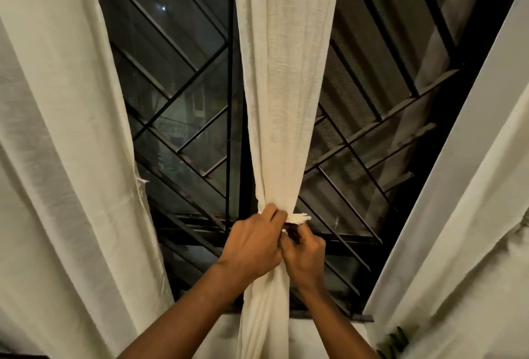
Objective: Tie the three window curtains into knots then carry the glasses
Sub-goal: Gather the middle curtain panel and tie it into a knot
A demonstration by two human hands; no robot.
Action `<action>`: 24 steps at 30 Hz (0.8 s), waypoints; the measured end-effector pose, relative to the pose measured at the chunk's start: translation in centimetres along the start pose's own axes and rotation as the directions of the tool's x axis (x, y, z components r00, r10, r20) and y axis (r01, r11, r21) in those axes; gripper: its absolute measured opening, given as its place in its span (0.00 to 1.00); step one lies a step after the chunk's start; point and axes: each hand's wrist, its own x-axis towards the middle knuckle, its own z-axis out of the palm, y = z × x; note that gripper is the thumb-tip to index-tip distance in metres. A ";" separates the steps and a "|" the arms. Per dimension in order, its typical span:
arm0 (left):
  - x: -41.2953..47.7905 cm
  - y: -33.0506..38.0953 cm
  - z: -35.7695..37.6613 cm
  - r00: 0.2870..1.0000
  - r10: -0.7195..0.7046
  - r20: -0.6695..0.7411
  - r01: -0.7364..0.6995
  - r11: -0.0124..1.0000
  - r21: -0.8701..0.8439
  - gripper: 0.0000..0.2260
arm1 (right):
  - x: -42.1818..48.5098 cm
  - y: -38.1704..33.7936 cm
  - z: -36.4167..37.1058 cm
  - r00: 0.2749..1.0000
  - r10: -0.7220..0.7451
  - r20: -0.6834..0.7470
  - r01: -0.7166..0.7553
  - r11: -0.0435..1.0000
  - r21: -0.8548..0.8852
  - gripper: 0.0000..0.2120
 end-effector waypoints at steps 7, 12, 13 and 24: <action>0.6 -0.6 -0.8 0.997 -0.038 0.069 0.031 0.994 0.102 0.15 | 1.2 0.0 -0.7 0.984 -0.124 0.127 0.148 0.970 -0.193 0.07; 0.2 -0.6 -1.2 0.986 -0.052 0.157 0.024 0.985 0.173 0.18 | 1.9 0.5 -1.9 0.944 -0.233 0.233 0.290 0.924 -0.251 0.09; 0.3 -0.6 -1.3 0.982 -0.054 0.180 0.022 0.984 0.178 0.17 | 1.9 0.6 -2.1 0.939 -0.247 0.241 0.306 0.918 -0.253 0.09; 2.1 -1.7 -2.3 0.917 -0.069 0.392 0.072 0.997 0.007 0.14 | 0.8 -0.7 -2.2 0.917 -0.255 0.306 0.331 0.916 -0.228 0.11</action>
